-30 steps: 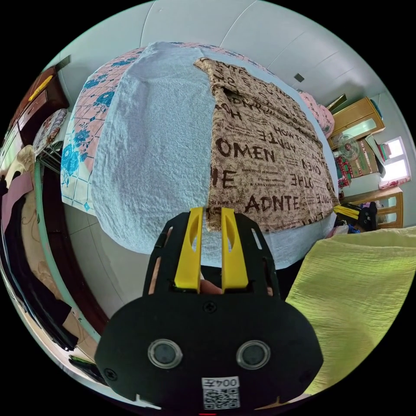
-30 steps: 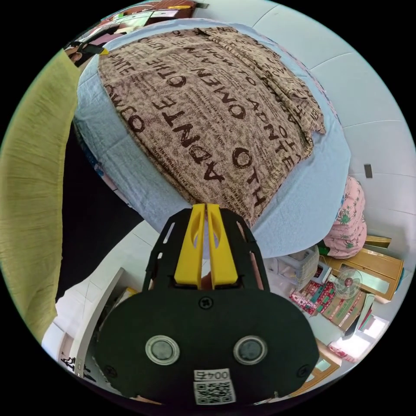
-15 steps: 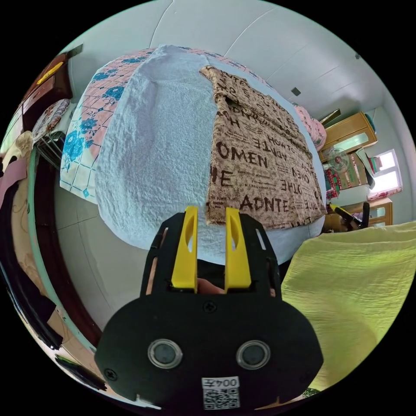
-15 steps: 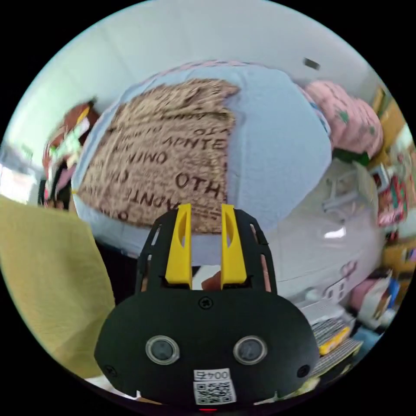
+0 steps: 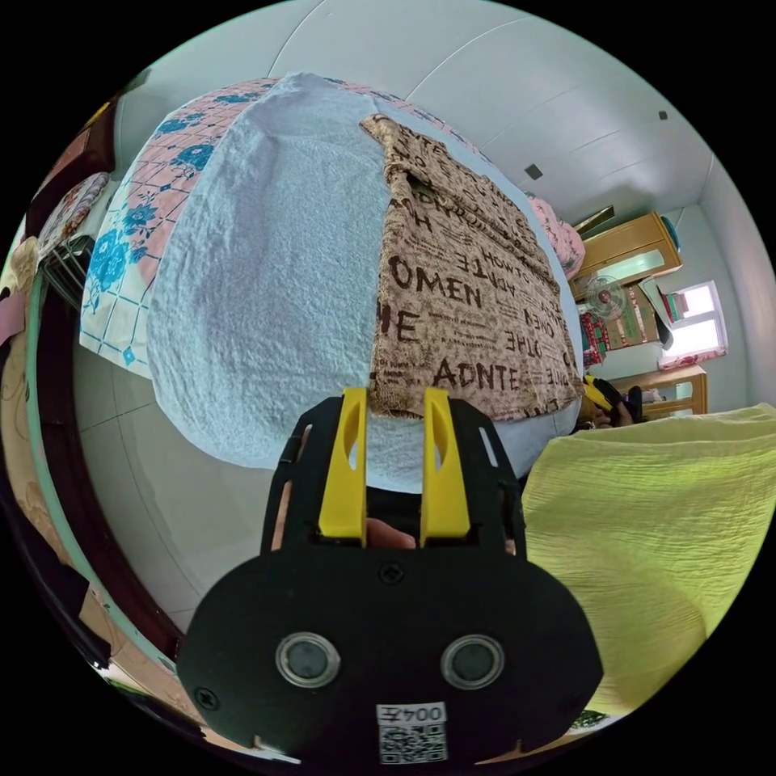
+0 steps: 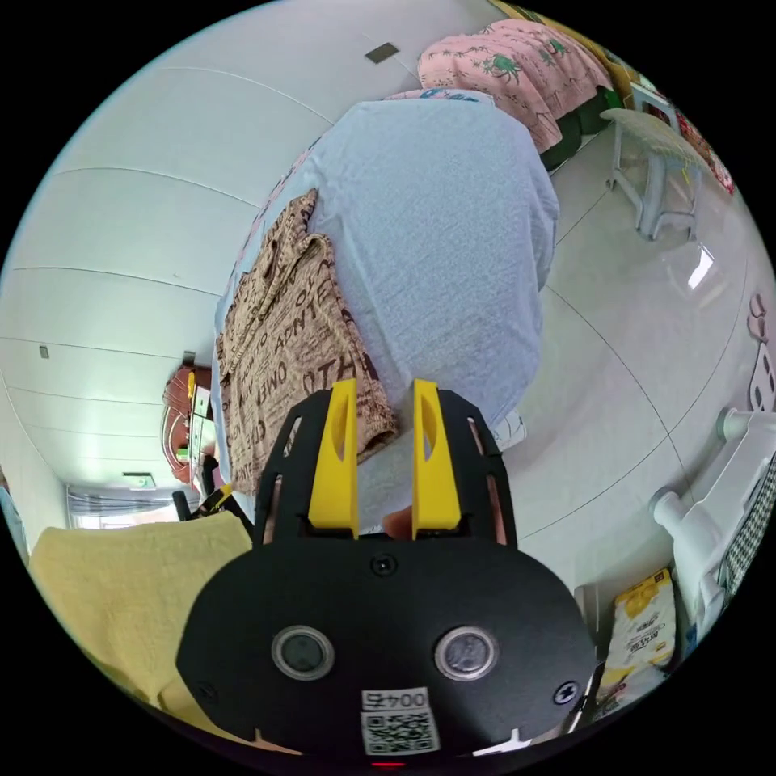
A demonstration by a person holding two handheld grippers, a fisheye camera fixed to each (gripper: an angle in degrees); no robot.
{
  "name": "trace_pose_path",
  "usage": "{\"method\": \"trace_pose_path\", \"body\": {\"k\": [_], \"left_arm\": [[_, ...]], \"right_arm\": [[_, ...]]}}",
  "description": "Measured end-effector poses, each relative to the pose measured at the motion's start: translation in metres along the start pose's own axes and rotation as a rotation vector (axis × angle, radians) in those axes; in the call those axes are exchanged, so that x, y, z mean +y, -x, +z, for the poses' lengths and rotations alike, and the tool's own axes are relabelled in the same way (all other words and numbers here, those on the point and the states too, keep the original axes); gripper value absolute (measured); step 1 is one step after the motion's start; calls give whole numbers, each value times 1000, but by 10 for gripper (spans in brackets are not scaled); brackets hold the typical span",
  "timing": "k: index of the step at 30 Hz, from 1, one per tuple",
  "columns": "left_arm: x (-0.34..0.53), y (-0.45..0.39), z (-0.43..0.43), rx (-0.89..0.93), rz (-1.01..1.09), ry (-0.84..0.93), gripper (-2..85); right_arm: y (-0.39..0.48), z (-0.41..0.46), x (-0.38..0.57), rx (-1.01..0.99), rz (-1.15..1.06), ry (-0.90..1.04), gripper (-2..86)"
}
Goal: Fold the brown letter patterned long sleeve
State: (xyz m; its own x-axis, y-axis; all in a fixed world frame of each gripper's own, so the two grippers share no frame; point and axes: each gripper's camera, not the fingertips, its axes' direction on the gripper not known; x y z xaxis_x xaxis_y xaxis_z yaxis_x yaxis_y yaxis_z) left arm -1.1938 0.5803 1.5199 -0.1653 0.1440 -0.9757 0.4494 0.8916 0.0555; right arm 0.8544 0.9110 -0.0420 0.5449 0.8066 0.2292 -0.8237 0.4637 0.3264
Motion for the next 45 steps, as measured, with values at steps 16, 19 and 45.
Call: {"method": "trace_pose_path", "body": {"k": [16, 19, 45], "left_arm": [[-7, 35, 50, 135, -64, 35, 67], [-5, 47, 55, 148, -86, 25, 63], [-14, 165, 107, 340, -178, 3, 32]], "right_arm": [[-15, -56, -25, -146, -11, 35, 121], [-17, -76, -30, -98, -28, -27, 123], [-19, -127, -81, -319, -63, 99, 34]]}}
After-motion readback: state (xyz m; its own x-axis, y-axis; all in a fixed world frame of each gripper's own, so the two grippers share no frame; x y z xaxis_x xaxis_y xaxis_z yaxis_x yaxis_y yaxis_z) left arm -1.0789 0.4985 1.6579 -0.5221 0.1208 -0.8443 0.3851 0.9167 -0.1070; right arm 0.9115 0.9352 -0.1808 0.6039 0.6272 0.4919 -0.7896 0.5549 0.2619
